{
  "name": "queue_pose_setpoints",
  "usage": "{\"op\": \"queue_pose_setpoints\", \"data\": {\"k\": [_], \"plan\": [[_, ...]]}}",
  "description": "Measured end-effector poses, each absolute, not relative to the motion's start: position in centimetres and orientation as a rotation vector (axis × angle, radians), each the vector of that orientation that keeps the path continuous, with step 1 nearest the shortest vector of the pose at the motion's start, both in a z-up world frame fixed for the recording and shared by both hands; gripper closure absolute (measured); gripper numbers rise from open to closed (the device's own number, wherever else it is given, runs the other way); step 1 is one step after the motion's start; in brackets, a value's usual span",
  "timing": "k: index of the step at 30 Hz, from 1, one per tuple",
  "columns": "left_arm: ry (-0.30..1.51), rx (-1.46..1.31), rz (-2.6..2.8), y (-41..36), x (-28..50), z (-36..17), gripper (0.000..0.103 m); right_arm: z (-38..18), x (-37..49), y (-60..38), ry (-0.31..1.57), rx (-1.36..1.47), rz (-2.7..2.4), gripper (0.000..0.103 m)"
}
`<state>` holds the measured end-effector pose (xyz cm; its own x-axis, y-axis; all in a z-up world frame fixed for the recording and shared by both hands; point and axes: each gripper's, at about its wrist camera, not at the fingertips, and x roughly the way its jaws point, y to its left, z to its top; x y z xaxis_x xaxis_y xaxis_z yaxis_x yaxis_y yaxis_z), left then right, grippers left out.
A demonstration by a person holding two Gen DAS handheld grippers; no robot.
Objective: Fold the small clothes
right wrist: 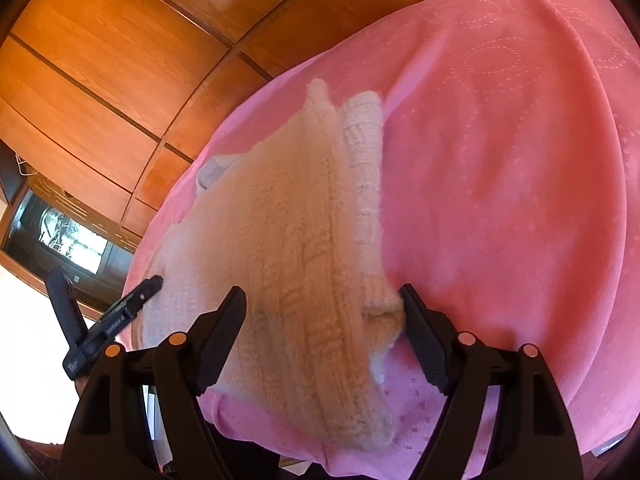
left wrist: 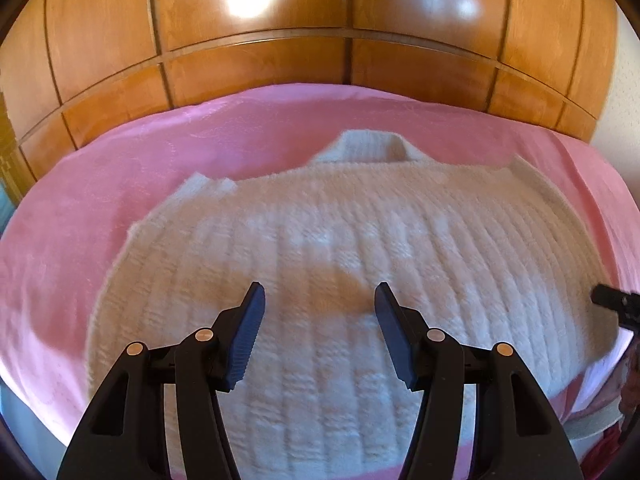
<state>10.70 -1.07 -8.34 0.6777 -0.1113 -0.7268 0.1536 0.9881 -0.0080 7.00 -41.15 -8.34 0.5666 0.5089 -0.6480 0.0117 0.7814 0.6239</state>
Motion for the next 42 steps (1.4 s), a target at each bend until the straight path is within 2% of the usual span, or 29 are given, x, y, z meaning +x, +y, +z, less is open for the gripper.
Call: {"op": "queue_pose_setpoints", "data": {"k": [5,8,14,15,16,18,19,22,25,28,30,32,34,35,38,42], "plan": [[0.789,-0.016,-0.216,0.4,12.2,-6.6,0.050,-8.4,6.8,-41.0,0.932,0.634,0.303,0.026],[0.748,0.076,-0.310,-1.0,11.9,-5.8,0.050,-8.6,6.6,-41.3,0.927,0.634,0.300,0.026],[0.887,0.151,-0.403,-3.6,15.8,-8.5,0.050,-8.6,6.6,-41.1,0.920,0.643,0.296,0.025],[0.914,0.149,-0.419,-3.8,16.5,-9.2,0.053,-8.6,6.5,-41.1,0.918,0.647,0.295,0.025],[0.922,0.144,-0.426,-4.0,17.0,-9.8,0.068,-8.7,6.5,-41.2,0.918,0.650,0.296,0.025],[0.907,0.134,-0.420,-4.1,17.2,-9.9,0.093,-8.7,6.5,-41.4,0.920,0.652,0.299,0.025],[0.887,0.118,-0.417,-4.0,17.2,-9.3,0.099,-8.7,6.5,-41.5,0.924,0.649,0.302,0.025],[0.817,0.103,-0.407,-3.9,17.2,-7.6,0.099,-8.6,6.7,-41.6,0.930,0.641,0.307,0.025],[0.868,0.171,-0.348,-4.7,18.8,-10.6,0.099,-8.7,6.7,-41.5,0.927,0.634,0.304,0.026],[0.818,0.226,-0.290,-5.7,18.5,-11.7,0.099,-8.5,6.6,-41.3,0.937,0.606,0.297,0.029],[0.831,0.183,-0.281,-5.5,18.6,-11.4,0.099,-8.4,6.2,-41.3,0.958,0.591,0.300,0.034],[0.838,0.126,-0.290,-4.7,18.6,-11.3,0.099,-8.4,5.9,-41.3,0.976,0.576,0.305,0.054],[0.837,0.098,-0.296,-4.2,18.4,-10.8,0.096,-8.5,5.7,-41.3,0.990,0.573,0.320,0.069],[0.834,0.083,-0.294,-3.9,18.1,-10.4,0.095,-8.5,5.6,-41.2,0.991,0.567,0.318,0.073],[0.820,0.053,-0.295,-3.1,17.1,-9.3,0.084,-8.2,5.5,-40.7,0.990,0.564,0.309,0.080],[0.802,0.014,-0.285,-1.1,14.9,-8.3,0.083,-6.5,5.5,-40.3,0.959,0.615,0.363,0.083]]}}
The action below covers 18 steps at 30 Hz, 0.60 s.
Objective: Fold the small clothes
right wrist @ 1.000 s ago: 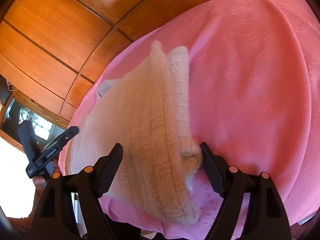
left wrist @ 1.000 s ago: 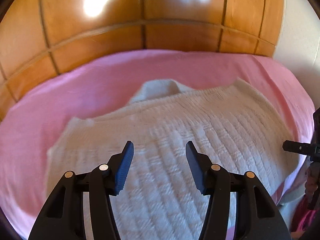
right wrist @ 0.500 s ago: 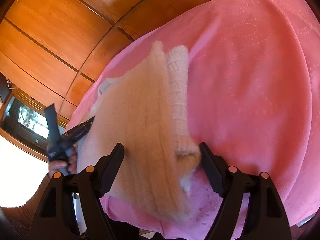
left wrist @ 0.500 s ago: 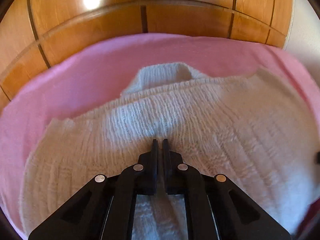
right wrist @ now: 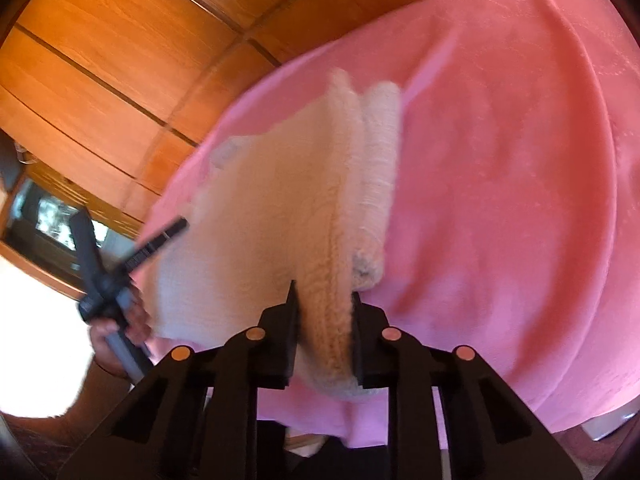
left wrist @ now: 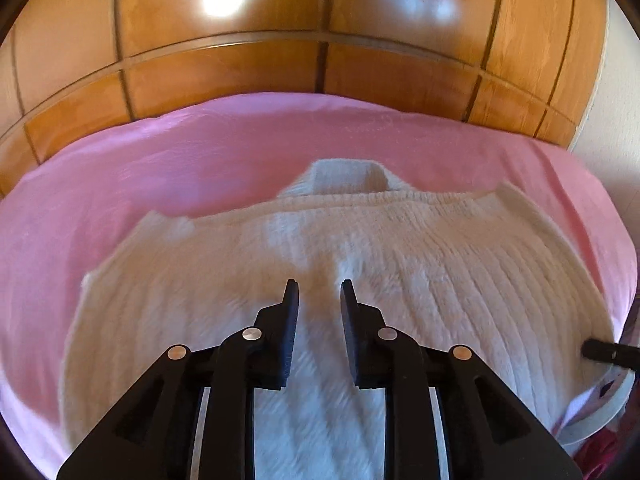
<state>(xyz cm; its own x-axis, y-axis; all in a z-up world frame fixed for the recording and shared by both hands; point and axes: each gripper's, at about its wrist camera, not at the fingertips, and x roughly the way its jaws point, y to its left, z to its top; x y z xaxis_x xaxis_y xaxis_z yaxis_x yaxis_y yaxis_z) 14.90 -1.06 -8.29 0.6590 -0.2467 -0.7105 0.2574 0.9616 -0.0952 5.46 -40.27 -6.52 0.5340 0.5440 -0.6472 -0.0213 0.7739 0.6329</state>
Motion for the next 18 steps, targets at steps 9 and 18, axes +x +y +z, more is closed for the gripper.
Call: {"op": "queue_pose_setpoints", "data": {"k": [9,18], "plan": [[0.878,-0.325,-0.351,8.5,11.6,-8.2,0.083,-0.9,8.0,-35.1,0.852,0.693,0.612,0.087],[0.828,-0.540,-0.367,16.3,9.1,-7.1,0.083,1.3,12.8,-20.9,0.883,0.590,0.903,0.092]]}}
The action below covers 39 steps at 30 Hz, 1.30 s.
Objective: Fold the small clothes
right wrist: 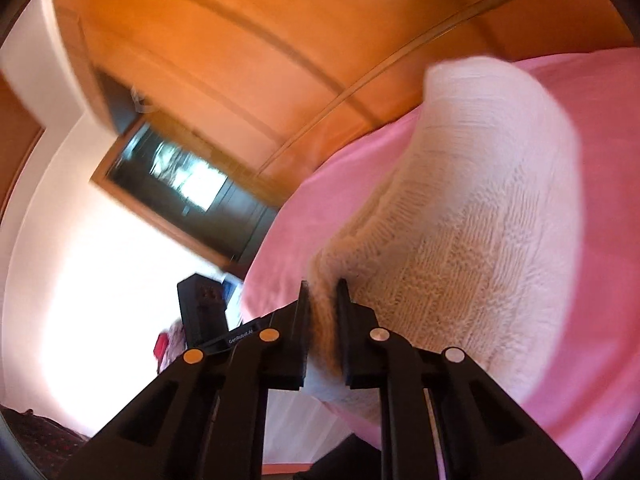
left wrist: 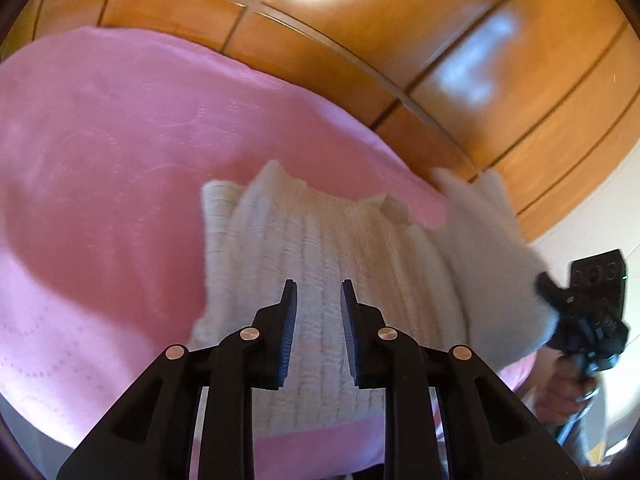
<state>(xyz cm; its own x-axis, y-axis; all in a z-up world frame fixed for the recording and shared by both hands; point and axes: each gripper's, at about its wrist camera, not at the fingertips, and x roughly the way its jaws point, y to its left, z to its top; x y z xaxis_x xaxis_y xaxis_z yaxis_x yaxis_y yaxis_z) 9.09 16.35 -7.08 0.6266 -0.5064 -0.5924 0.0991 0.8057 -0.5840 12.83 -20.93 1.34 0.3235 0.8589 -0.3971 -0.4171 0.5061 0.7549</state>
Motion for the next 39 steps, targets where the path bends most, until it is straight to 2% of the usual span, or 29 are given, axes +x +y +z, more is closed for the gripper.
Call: {"op": "queue_pose_setpoints", "data": {"k": [8,11,13,15,17,19,20,22,26,27,30,32,39], "plan": [[0.816,-0.764,-0.502,19.2,9.0,-7.8,0.082,-3.7,13.2,-9.5,1.048,0.365,1.011,0.093],[0.867,-0.803,-0.505,19.3,9.2,-8.6,0.055,-5.4,12.7,-8.6,1.069,0.320,0.981,0.093],[0.896,-0.823,-0.523,18.9,9.7,-9.2,0.054,-5.3,12.4,-8.2,1.045,0.277,0.976,0.093],[0.924,-0.840,-0.539,18.5,10.2,-9.8,0.054,-4.7,11.9,-7.7,1.015,0.237,0.975,0.086],[0.952,-0.826,-0.548,17.5,10.9,-9.9,0.054,-4.3,11.8,-7.8,0.998,0.237,0.984,0.067],[0.959,-0.791,-0.543,16.5,11.3,-9.7,0.054,-3.8,11.8,-7.9,0.975,0.226,0.976,0.059],[0.963,-0.764,-0.539,16.0,11.5,-9.5,0.054,-3.6,11.7,-8.3,0.969,0.227,0.970,0.056],[0.982,-0.729,-0.507,15.4,12.1,-9.5,0.040,-2.9,11.6,-10.6,0.942,0.250,0.939,0.052],[1.006,-0.700,-0.475,14.5,13.1,-9.9,0.040,-2.3,10.8,-16.8,0.880,0.307,0.802,0.047],[1.004,-0.703,-0.472,14.4,13.3,-10.0,0.041,-2.4,10.9,-18.1,0.871,0.313,0.759,0.047],[0.984,-0.677,-0.459,13.7,13.7,-9.7,0.073,-3.5,11.5,-20.1,0.881,0.285,0.641,0.049],[0.947,-0.615,-0.430,13.1,13.5,-8.7,0.082,-5.0,12.3,-20.2,0.903,0.276,0.612,0.057],[0.735,-0.416,-0.389,14.5,10.2,-2.0,0.086,-4.0,12.0,-15.9,0.890,0.239,0.738,0.060]]}}
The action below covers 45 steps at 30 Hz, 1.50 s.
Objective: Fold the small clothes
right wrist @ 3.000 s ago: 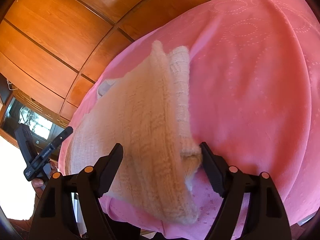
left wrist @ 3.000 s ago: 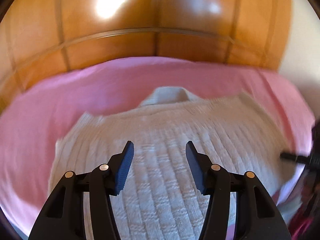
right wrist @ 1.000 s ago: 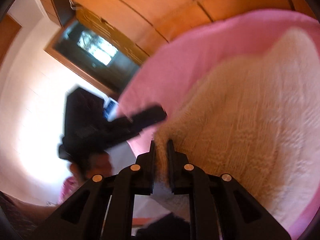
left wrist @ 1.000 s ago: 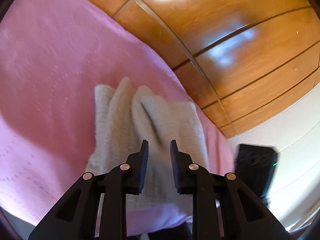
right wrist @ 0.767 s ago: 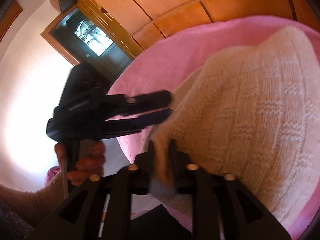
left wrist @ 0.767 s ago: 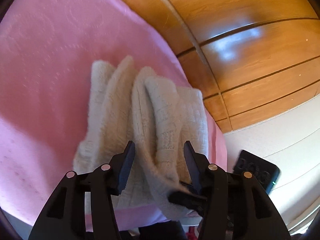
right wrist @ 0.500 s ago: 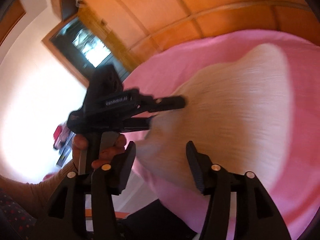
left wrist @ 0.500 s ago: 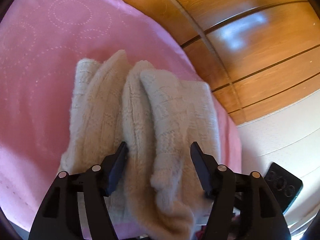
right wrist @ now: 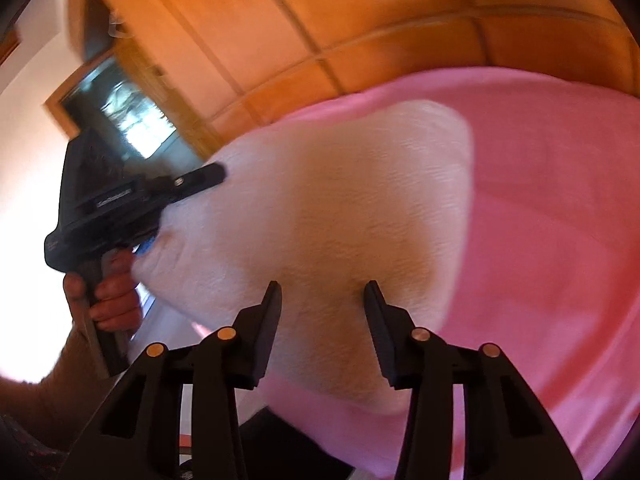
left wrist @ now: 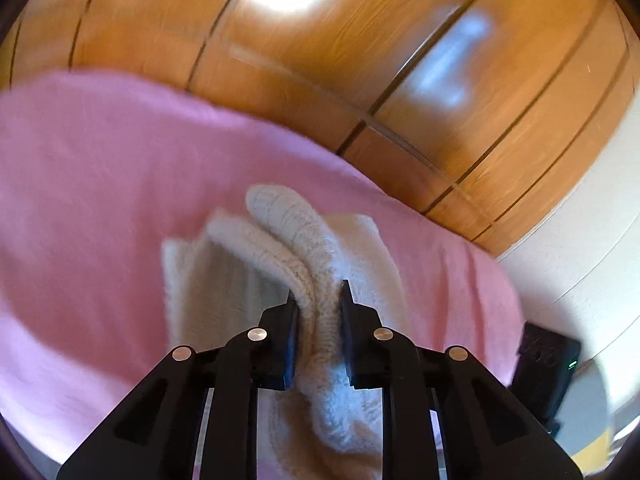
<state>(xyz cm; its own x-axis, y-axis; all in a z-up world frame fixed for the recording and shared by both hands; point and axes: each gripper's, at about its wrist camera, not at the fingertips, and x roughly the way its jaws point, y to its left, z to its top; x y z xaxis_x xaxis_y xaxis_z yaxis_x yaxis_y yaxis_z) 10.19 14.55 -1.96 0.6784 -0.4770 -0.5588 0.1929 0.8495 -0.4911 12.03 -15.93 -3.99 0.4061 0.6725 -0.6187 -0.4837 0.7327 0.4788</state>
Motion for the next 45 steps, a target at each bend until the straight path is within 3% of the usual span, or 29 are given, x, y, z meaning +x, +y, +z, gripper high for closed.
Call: {"op": "queue_pose_setpoints", "data": {"k": [7,9,12,19,23,28,31,34,37,40,41,45], "plan": [[0.914,-0.252,-0.198,14.5,12.2,-10.0,0.086,-8.1,13.8,-10.3,0.987,0.077,0.712,0.059],[0.890,-0.269,-0.199,15.0,11.7,-10.0,0.083,-8.0,13.5,-9.7,0.968,0.028,0.710,0.059],[0.873,-0.270,-0.138,15.0,11.7,-8.8,0.067,-7.9,14.1,-10.1,0.983,0.049,0.718,0.058],[0.698,-0.281,-0.171,13.6,10.3,-3.4,0.067,-2.7,16.0,-14.8,0.887,0.194,0.701,0.056],[0.717,-0.231,-0.168,11.3,11.8,-4.7,0.067,-1.3,18.9,-15.1,0.833,0.206,0.600,0.056],[0.821,-0.116,-0.035,11.0,13.4,-9.9,0.062,-7.0,23.1,-10.0,0.964,0.105,0.526,0.055],[0.813,-0.166,-0.030,12.3,12.7,-10.0,0.060,-8.1,22.8,-9.3,0.887,0.050,0.494,0.054],[0.795,-0.184,-0.003,13.3,12.1,-9.4,0.045,-7.9,22.4,-10.0,0.873,0.065,0.505,0.049],[0.786,-0.188,-0.010,13.7,11.6,-9.2,0.045,-7.8,22.2,-10.5,0.862,0.075,0.520,0.043],[0.771,-0.179,-0.002,14.0,11.2,-9.2,0.038,-6.9,21.5,-10.8,0.858,0.101,0.559,0.019],[0.768,-0.181,-0.001,14.1,10.9,-9.1,0.038,-6.5,21.3,-10.8,0.853,0.095,0.563,0.015],[0.766,-0.186,-0.004,14.5,10.7,-9.1,0.038,-5.5,20.7,-11.4,0.850,0.110,0.568,0.009]]}}
